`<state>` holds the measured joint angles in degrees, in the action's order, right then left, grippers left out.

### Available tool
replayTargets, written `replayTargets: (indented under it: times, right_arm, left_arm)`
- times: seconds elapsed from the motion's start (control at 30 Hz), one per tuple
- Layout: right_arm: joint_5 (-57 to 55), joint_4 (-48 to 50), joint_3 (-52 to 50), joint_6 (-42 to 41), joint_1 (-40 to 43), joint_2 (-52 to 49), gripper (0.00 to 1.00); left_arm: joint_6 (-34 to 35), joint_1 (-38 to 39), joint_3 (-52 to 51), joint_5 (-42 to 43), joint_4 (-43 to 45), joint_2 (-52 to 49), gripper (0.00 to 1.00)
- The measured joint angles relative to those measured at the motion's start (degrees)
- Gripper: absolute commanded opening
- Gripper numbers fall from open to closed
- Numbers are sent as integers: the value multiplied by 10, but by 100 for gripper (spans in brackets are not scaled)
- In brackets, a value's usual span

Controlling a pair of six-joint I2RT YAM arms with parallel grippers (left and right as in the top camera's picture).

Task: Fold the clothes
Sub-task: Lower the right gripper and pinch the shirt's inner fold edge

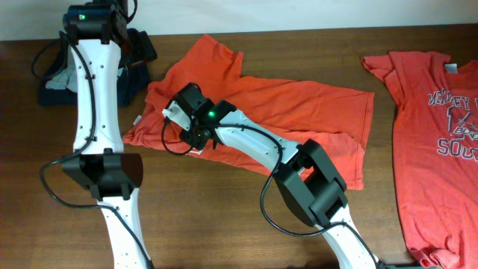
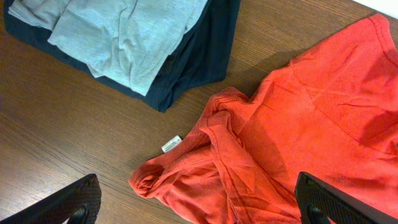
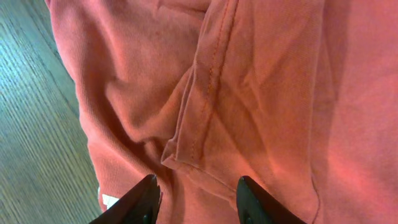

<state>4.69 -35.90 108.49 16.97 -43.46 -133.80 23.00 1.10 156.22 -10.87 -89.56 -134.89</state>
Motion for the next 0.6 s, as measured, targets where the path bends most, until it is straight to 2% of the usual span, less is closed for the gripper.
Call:
replayTargets:
  times: [0.33,0.6]
  right_arm:
    - [4,21,-19,-3,0,-4,45]
    - [6,30,-22,-4,0,-7,40]
  left_arm:
    - [0,0,0,0,0,0,99]
    - [0,0,0,0,0,0,99]
